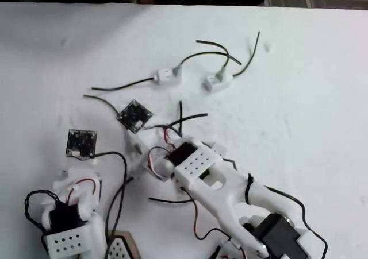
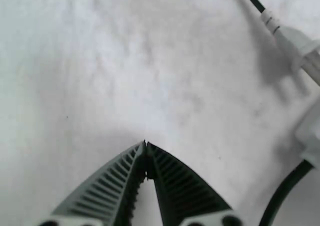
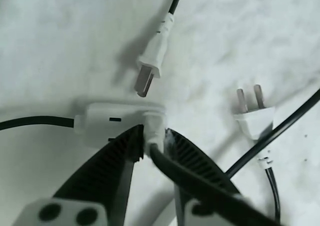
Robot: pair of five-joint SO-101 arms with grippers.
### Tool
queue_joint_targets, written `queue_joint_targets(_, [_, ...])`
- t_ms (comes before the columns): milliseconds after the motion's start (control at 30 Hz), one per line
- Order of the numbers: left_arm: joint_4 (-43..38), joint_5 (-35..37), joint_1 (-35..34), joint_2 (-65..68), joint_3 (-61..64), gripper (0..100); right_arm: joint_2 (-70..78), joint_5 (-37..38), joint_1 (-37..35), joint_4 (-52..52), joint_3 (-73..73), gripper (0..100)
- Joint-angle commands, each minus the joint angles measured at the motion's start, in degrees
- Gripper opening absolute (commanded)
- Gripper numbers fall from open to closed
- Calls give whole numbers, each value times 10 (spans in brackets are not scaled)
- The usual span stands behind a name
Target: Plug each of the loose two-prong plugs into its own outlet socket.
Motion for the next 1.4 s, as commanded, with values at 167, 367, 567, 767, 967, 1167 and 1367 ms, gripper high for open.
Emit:
queue_joint_targets(167, [4, 3, 4, -2, -3, 24, 0, 9, 4, 7, 4, 17])
queue_joint_targets(367, [4, 3, 4, -2, -3, 24, 1, 11, 4, 9, 4, 17])
queue_joint_targets(567, [4, 3, 4, -2, -3, 24, 1, 11, 0, 6, 15, 17])
queue_joint_targets(767, [4, 3, 4, -2, -3, 24, 7, 11, -2, 7, 20, 17])
queue_joint_targets(967, [4, 3, 4, -2, -3, 24, 76, 11, -3, -8, 3, 17])
queue_joint_targets(1167, [4, 3, 4, -2, -3, 24, 113, 11, -10, -7, -18, 17])
queue_joint_targets(1367, [4, 3, 4, -2, -3, 24, 113, 11, -32, 10, -15, 17])
